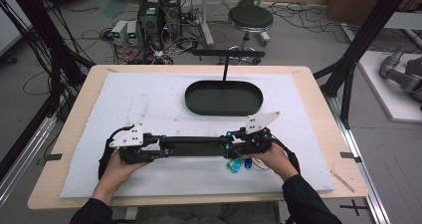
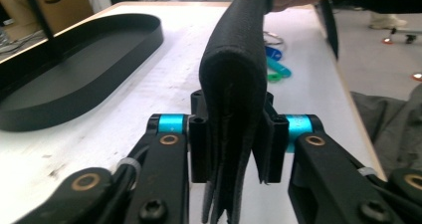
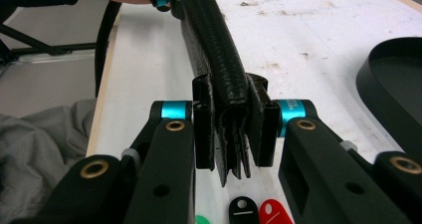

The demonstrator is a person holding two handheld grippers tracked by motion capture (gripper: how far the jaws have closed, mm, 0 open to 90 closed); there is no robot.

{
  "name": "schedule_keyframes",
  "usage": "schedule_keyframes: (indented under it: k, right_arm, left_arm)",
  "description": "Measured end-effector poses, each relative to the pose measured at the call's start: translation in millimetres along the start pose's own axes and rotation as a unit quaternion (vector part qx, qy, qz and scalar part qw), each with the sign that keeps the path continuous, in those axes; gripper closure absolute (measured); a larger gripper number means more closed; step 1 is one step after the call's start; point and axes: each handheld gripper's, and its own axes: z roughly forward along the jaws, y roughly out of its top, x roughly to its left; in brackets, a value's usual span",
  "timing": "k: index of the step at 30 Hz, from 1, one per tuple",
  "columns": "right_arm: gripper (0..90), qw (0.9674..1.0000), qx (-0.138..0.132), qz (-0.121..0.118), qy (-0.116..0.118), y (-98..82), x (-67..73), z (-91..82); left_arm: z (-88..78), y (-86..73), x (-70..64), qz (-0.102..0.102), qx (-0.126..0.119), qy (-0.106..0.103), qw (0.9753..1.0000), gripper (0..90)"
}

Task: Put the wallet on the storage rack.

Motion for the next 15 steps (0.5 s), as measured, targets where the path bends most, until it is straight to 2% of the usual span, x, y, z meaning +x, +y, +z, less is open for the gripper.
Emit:
schedule_keyframes:
  k: [4,8,10,11,13,14,15]
  right_arm:
    - [76.4,0.9999,-0.001,0.015,0.002,0.1,-1.8,-4.6]
    - [73.9,0.9998,-0.004,0.021,-0.003,1.3,-4.1,-11.5]
    - [71.8,0.9995,-0.017,0.020,-0.017,2.4,-4.6,-16.6]
    - [68.7,0.9993,-0.023,0.016,-0.024,3.3,-4.7,-19.8]
    - [63.2,0.9979,-0.034,0.013,-0.054,4.7,-4.7,-28.9]
    - [57.8,0.9960,-0.046,0.015,-0.075,4.4,-5.0,-39.2]
    - [57.8,0.9960,-0.046,0.015,-0.075,4.4,-5.0,-39.2]
  left_arm:
    - [3.7,4.1,-3.0,0.000,0.001,0.003,1.0000,73.5]
    - [8.0,8.5,-4.7,-0.014,-0.008,0.008,0.9998,74.8]
    - [11.3,11.6,-5.9,-0.020,-0.021,0.010,0.9995,75.1]
    - [12.5,13.5,-5.8,-0.017,-0.024,0.010,0.9995,75.1]
    - [15.4,17.7,-5.9,-0.016,-0.036,0.014,0.9991,75.2]
    - [16.6,19.6,-5.1,-0.016,-0.042,0.015,0.9989,75.3]
    - [17.7,21.7,-3.8,-0.016,-0.047,0.018,0.9986,75.3]
